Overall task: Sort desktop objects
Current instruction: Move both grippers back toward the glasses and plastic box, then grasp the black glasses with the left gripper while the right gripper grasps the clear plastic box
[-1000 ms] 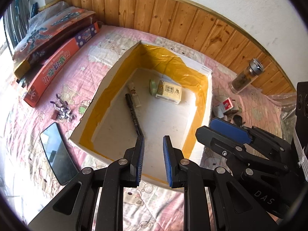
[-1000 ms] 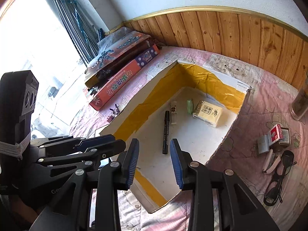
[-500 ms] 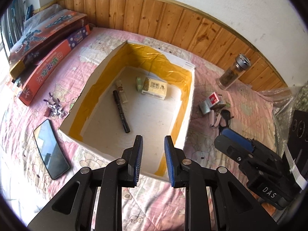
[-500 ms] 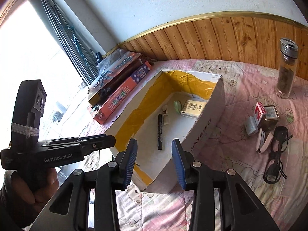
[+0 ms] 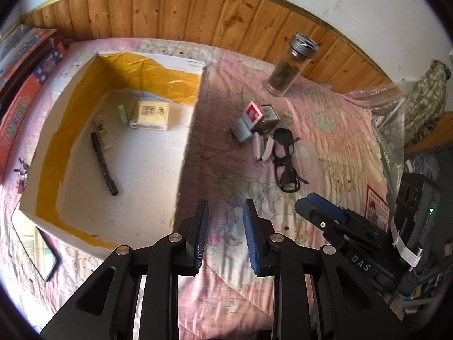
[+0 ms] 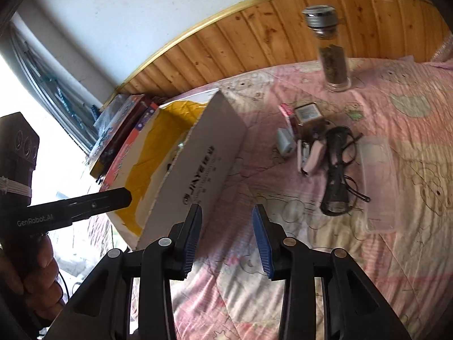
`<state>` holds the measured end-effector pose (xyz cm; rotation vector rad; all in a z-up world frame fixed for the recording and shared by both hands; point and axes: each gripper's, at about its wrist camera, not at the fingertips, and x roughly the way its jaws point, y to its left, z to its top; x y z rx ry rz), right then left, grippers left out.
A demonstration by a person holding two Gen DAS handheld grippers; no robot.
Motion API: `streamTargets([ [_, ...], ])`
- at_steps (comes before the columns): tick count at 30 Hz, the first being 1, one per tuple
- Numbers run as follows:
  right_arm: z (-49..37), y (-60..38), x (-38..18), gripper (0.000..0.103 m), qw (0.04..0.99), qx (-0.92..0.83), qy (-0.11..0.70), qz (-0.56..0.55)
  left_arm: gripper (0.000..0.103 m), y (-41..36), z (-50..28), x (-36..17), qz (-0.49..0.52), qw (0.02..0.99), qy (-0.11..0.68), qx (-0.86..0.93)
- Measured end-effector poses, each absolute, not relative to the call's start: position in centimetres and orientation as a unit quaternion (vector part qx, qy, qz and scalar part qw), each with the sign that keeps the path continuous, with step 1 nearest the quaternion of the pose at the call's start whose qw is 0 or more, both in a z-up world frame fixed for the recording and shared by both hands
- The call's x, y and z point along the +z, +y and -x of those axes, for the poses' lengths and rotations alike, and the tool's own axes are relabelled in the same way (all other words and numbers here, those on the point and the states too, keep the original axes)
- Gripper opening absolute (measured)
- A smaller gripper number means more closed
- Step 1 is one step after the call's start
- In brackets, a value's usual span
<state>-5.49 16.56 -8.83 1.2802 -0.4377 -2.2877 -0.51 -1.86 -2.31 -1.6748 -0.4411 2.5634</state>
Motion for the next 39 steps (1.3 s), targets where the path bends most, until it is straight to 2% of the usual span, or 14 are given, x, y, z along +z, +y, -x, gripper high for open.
streamTargets([
  [5, 6.3, 20.6, -10.5, 0.039, 0.181, -0.839, -0.182, -0.479, 0.027, 1.3, 3.1, -3.7, 0.559, 0.059, -0.135, 0.816],
  [9, 7.4, 22.7, -11.5, 0.044, 0.152, -0.842, -0.186, -0.484, 0.028, 3.9, 5.6, -5.4, 0.578, 0.083, -0.133, 0.801],
  [15, 10.0, 25.3, -13.1, 0.049, 0.096, -0.849, -0.152, -0.497, 0.028, 6.6, 8.7, -8.0, 0.606, 0.097, -0.132, 0.778],
  [20, 13.1, 26.9, -14.9, 0.054, 0.067, -0.842, -0.132, -0.518, 0.033, 8.5, 11.4, -10.0, 0.629, 0.103, -0.134, 0.759],
  [31, 17.6, 26.3, -19.9, 0.060, 0.090, -0.812, -0.058, -0.574, 0.033, 11.7, 17.8, -16.6, 0.668, 0.100, -0.130, 0.726],
  [33, 17.4, 25.7, -20.4, 0.060, 0.089, -0.826, -0.011, -0.557, 0.034, 12.0, 18.4, -18.6, 0.683, 0.095, -0.134, 0.712],
  [34, 17.1, 25.0, -20.6, 0.060, 0.091, -0.832, 0.029, -0.547, 0.041, 11.7, 18.5, -18.6, 0.669, 0.087, -0.140, 0.725],
  [35, 16.8, 24.3, -20.8, 0.060, 0.089, -0.838, 0.059, -0.535, 0.039, 11.8, 18.7, -18.8, 0.667, 0.086, -0.131, 0.728],
  [39, 16.1, 24.7, -21.1, 0.062, 0.088, -0.850, 0.050, -0.517, 0.039, 12.5, 18.6, -18.9, 0.665, 0.093, -0.102, 0.734],
])
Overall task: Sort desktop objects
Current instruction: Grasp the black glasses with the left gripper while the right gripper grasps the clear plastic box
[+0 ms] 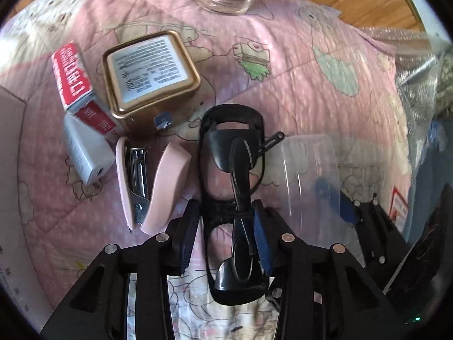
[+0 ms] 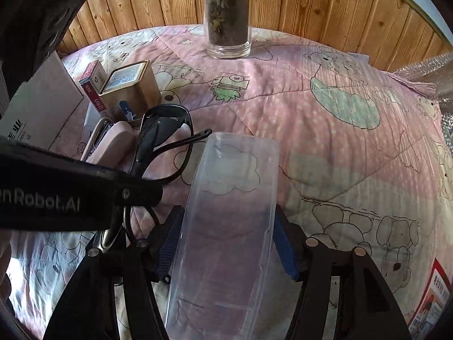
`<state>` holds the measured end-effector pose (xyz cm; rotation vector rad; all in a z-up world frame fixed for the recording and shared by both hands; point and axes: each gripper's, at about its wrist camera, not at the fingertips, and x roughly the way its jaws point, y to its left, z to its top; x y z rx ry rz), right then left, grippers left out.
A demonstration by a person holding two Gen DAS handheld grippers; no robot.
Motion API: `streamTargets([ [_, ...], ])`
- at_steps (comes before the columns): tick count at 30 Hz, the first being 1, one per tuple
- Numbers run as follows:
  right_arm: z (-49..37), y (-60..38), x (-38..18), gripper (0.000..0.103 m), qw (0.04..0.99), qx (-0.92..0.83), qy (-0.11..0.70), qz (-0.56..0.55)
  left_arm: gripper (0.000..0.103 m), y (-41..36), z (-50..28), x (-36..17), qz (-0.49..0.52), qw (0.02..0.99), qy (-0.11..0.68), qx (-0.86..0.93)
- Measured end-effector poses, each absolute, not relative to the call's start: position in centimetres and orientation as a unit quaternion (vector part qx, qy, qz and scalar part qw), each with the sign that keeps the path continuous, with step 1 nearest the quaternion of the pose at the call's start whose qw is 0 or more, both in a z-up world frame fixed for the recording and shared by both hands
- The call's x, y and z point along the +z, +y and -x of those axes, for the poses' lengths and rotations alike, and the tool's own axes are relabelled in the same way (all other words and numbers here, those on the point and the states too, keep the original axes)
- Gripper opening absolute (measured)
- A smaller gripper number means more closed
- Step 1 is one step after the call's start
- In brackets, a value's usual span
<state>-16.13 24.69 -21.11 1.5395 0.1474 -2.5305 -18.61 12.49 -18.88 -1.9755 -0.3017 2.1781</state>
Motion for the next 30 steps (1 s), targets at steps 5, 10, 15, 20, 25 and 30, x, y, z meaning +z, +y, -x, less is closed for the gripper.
streamTargets([
  [5, 15.8, 24.8, -21.2, 0.062, 0.083, -0.856, 0.045, -0.509, 0.037, 13.0, 18.2, -18.8, 0.660, 0.098, -0.072, 0.741],
  [10, 16.1, 24.6, -21.1, 0.062, 0.087, -0.859, 0.044, -0.503, 0.034, 12.1, 18.2, -18.6, 0.662, 0.102, -0.082, 0.738],
  [15, 15.5, 26.4, -19.5, 0.053, 0.075, -0.853, -0.020, -0.516, 0.034, 10.8, 16.1, -17.5, 0.664, 0.103, -0.097, 0.734],
  [20, 12.6, 27.3, -18.7, 0.053, 0.073, -0.845, -0.054, -0.527, 0.034, 9.5, 13.4, -15.5, 0.651, 0.108, -0.105, 0.744],
  [25, 9.3, 27.2, -18.2, 0.053, 0.077, -0.839, -0.067, -0.534, 0.034, 8.2, 10.6, -13.7, 0.634, 0.106, -0.090, 0.760],
  [30, 6.8, 26.5, -17.9, 0.053, 0.086, -0.836, -0.071, -0.537, 0.034, 6.6, 7.9, -12.5, 0.627, 0.097, -0.092, 0.768],
])
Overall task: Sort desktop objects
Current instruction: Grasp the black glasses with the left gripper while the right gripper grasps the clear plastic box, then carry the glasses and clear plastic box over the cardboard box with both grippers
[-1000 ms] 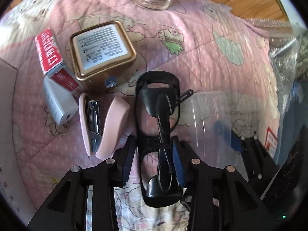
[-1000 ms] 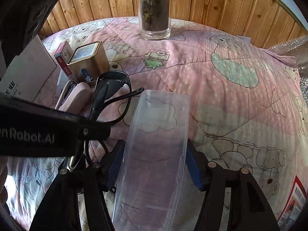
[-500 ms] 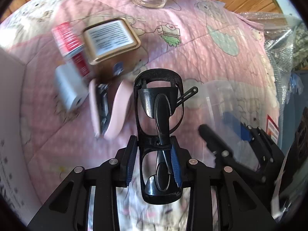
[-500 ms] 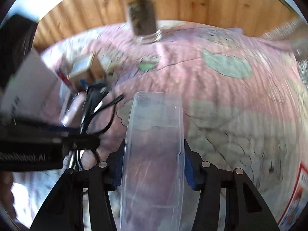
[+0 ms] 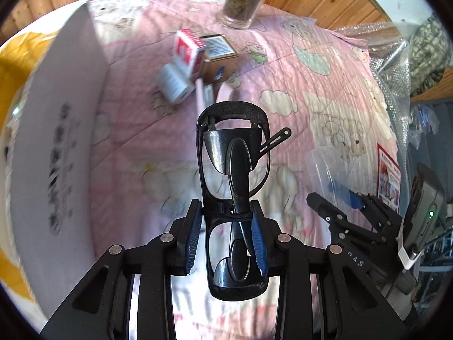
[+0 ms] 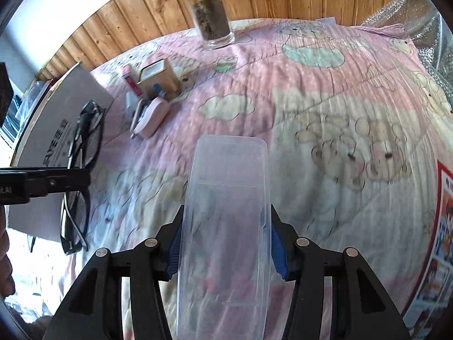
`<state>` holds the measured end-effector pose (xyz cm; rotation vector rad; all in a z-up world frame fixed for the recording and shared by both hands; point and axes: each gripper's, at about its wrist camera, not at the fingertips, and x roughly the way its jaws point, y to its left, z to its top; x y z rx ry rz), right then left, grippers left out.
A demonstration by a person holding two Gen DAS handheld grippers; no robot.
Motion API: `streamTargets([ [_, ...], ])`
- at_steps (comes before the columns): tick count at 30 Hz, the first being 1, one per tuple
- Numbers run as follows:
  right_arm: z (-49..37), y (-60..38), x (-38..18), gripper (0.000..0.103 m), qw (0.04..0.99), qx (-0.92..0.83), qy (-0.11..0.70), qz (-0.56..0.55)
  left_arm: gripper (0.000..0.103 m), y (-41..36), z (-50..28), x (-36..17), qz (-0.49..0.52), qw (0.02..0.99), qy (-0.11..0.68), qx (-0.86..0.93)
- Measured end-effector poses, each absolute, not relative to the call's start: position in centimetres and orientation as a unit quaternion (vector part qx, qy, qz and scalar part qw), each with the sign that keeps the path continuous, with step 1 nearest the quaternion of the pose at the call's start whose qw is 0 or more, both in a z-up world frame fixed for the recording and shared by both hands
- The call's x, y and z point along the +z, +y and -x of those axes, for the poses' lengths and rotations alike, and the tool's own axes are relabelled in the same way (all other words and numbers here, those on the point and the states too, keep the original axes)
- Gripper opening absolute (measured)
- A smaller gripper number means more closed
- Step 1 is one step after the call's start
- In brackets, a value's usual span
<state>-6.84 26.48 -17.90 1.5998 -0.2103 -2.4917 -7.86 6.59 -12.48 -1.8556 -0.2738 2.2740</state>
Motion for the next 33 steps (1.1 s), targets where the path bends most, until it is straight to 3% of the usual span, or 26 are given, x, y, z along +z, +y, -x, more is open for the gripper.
streamTargets([
  [20, 2.9, 22.3, -15.7, 0.053, 0.126, -0.839, -0.038, -0.528, 0.034, 3.5, 2.9, -7.2, 0.575, 0.065, -0.067, 0.813],
  [33, 2.4, 17.9, -11.5, 0.053, 0.166, -0.853, 0.046, -0.493, 0.034, 0.8, 1.8, -5.5, 0.553, 0.051, -0.096, 0.826],
])
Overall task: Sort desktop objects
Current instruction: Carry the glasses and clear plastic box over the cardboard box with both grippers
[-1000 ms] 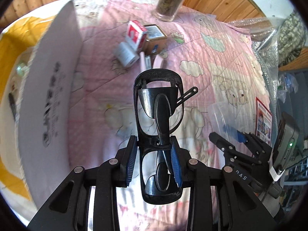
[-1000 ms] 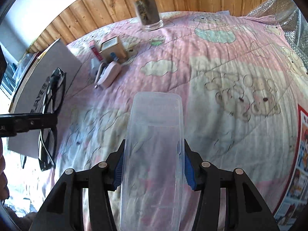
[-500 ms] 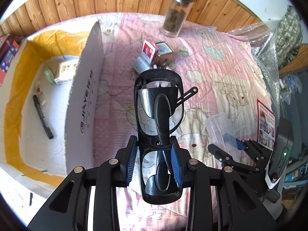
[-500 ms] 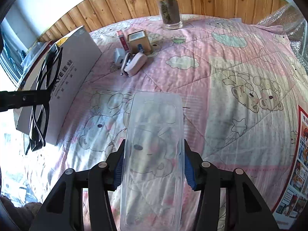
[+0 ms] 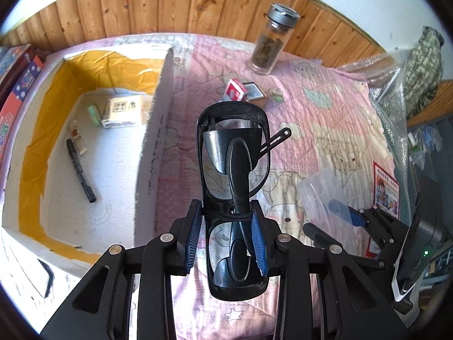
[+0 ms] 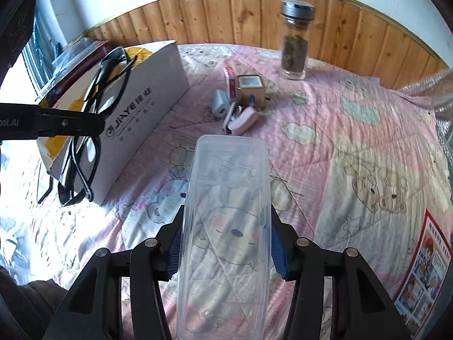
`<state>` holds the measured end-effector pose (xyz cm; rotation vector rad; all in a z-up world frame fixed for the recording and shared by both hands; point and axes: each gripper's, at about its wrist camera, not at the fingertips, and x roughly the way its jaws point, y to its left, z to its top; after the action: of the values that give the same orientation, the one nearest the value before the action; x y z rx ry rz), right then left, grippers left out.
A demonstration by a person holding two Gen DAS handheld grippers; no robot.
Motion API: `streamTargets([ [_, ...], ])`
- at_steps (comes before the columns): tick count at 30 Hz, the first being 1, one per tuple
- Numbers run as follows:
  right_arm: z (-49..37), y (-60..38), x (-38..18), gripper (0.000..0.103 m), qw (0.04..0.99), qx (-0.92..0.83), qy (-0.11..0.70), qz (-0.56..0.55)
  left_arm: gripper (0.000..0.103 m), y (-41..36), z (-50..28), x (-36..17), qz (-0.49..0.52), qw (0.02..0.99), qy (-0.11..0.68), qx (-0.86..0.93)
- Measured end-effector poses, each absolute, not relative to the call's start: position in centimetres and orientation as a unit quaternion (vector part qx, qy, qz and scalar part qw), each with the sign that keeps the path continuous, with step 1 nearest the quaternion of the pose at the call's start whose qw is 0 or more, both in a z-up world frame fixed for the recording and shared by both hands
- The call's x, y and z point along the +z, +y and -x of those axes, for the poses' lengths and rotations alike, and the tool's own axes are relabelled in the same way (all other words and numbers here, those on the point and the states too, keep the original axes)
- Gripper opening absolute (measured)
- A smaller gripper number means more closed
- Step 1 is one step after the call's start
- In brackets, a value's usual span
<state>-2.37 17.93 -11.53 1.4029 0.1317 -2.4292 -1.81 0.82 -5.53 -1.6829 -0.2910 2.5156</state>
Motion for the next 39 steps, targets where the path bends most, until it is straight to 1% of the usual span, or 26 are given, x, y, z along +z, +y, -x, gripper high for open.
streamTargets([
  [18, 3.3, 14.6, -8.7, 0.053, 0.213, -0.848, 0.054, -0.482, 0.034, -4.3, 0.0, -4.4, 0.537, 0.019, -0.147, 0.830],
  [39, 6.1, 7.9, -4.8, 0.053, 0.298, -0.840, 0.085, -0.445, 0.034, -10.2, 0.0, -1.8, 0.500, -0.035, -0.204, 0.841],
])
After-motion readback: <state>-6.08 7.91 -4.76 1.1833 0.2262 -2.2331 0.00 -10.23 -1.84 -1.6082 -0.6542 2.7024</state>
